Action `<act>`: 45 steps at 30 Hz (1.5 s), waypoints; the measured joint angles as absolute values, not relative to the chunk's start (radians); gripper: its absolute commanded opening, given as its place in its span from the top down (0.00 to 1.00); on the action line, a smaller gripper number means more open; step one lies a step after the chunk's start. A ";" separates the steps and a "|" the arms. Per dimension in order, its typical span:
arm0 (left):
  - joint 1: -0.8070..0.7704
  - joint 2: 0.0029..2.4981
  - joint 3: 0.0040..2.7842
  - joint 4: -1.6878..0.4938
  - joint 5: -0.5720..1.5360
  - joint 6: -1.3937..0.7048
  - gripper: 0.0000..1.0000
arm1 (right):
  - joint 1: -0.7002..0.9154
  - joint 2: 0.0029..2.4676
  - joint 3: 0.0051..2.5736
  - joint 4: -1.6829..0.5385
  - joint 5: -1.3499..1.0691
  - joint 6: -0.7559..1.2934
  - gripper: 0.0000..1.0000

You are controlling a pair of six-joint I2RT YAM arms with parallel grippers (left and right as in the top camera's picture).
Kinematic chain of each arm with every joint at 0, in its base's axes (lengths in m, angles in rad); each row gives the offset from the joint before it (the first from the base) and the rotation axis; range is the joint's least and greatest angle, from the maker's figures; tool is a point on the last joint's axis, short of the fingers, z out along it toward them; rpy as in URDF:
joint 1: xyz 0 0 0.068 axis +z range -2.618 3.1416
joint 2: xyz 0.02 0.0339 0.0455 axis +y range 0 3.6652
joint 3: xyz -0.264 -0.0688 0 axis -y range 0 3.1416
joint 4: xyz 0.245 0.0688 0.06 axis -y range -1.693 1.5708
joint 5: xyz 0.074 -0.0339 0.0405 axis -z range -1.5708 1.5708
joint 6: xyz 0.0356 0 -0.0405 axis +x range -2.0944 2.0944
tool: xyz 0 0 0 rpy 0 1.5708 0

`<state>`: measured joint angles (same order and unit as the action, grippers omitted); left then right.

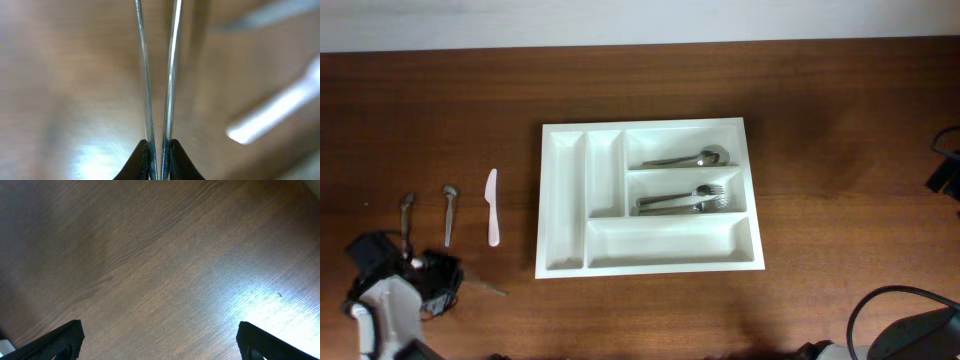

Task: Pack container
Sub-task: 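Lift the tongs with the left gripper and carry them over the tray's bottom compartment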

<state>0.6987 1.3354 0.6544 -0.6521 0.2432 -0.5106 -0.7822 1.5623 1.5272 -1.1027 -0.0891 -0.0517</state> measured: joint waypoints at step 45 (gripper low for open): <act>-0.598 1.279 0.935 -0.378 0.212 0.392 0.98 | -0.782 1.562 1.527 -1.103 -0.089 -0.051 0.01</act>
